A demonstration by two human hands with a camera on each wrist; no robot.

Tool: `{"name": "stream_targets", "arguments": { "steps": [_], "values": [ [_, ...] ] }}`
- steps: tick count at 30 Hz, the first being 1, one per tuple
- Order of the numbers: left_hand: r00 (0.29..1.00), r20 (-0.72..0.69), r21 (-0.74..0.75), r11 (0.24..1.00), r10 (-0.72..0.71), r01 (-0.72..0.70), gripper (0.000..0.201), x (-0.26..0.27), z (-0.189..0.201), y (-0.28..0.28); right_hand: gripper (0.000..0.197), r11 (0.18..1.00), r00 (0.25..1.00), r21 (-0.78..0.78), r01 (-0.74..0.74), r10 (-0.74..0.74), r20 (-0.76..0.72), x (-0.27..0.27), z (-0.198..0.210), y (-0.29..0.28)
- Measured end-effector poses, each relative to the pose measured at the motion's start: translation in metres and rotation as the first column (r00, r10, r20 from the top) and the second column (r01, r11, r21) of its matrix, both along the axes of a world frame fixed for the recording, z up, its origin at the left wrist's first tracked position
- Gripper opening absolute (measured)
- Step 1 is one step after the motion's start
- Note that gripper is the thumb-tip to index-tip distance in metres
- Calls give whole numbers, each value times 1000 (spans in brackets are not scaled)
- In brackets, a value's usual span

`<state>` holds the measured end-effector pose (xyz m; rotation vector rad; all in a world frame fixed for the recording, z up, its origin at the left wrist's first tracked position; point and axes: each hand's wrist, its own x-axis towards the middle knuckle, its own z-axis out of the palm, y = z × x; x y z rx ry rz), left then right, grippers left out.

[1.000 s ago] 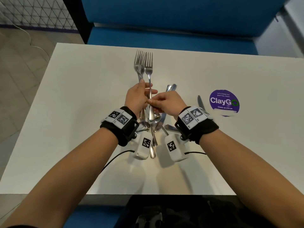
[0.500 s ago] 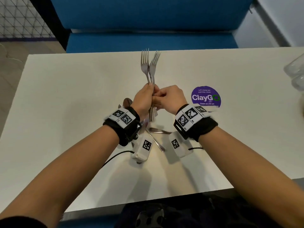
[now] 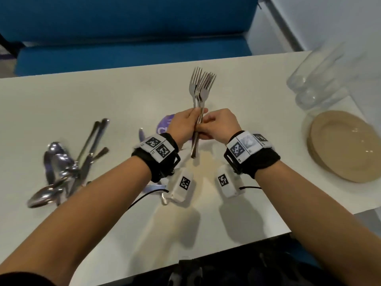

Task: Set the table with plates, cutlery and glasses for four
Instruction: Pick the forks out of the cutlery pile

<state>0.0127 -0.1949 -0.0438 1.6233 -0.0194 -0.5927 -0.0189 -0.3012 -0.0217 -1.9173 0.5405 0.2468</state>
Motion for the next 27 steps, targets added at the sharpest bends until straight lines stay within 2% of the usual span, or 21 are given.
{"name": "stream_targets", "arguments": {
  "steps": [3, 7, 12, 15, 20, 22, 24, 27],
  "values": [
    [996, -77, 1, 999, 53, -53, 38, -15, -5, -59, 3, 991, 999, -129, -34, 34, -4, -8, 0, -55],
    [969, -223, -58, 991, 104, -120, 35, -24, 3, -114, 3, 956, 995, -278, -95, 96, -9, -14, -5, -106],
    [956, -293, -134, 990, -2, -39, 37, -22, 0, -148, 11, 960, 996, -265, -86, 83, -25, -17, -9, -146],
    [962, -260, -178, 983, -85, 38, 35, -15, -11, -167, 15, 987, 999, -163, -7, -1, -53, -16, -13, -170],
    [942, -334, -188, 982, -40, -26, 29, -10, -29, -201, 6, 993, 988, -116, 22, -39, -151, -20, -27, -199],
    [936, -350, -148, 989, -44, -9, 28, -7, -36, -219, 6, 988, 982, -153, 28, -55, -178, -20, -36, -212],
    [954, -290, -41, 996, -82, 73, 28, -5, -41, -231, 12, 955, 975, -295, -21, -46, -217, -19, -43, -223],
    [969, -215, 152, 976, -125, 159, 31, 0, -52, -239, 19, 830, 955, -533, -167, 1, -297, -18, -46, -230]
  ]
}}
